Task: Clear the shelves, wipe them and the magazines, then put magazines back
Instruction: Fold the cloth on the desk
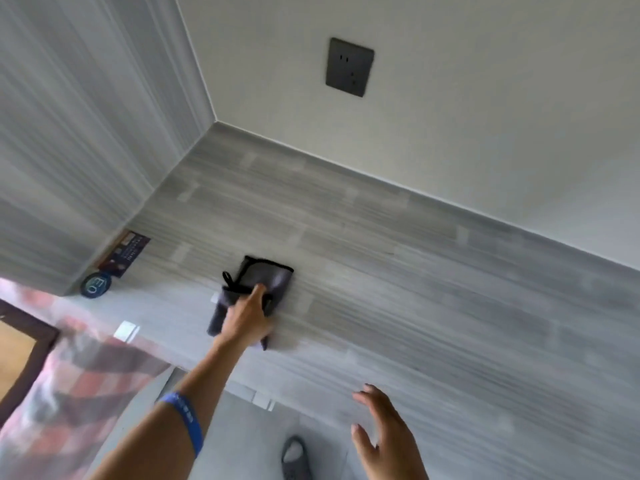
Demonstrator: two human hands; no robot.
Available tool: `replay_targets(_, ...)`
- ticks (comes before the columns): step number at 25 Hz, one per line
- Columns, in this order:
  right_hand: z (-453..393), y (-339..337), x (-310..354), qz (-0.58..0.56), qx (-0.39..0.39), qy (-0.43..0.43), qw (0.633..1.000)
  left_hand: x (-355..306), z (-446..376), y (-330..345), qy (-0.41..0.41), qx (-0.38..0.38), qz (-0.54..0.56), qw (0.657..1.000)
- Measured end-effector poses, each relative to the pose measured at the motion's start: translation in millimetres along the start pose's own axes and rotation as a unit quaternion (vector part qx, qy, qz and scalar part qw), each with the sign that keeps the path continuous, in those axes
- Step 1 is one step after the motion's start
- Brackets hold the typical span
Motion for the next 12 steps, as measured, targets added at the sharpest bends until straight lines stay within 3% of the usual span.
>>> replay_targets(4, 6, 2, -16, -0.052, 0.081, 0.027, 0.995, -53, 95, 103, 0.013, 0.084, 0.109, 0.99)
replay_targets(8, 21, -30, -74, -0.069, 0.082, 0.112, 0.988, -114, 156, 205, 0.0, 0.204, 0.242, 0.949)
replay_targets(10, 30, -41, -112, -0.05, 0.073, 0.133, 0.987, -128, 162, 226, 0.007, 0.168, 0.275, 0.947)
replay_targets(12, 32, -50, -142, -0.022, 0.056, 0.187, 0.981, -122, 161, 222, 0.046, 0.021, 0.236, 0.97)
Point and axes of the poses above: each hand's wrist, its own z-axis away from the middle knuckle, its own y-axis out of the palm, x = y × z, the point moved 6 cm from there along -z, towards the middle knuckle, and after that the axes turned 9 degrees about z, right-handed, at the moved point
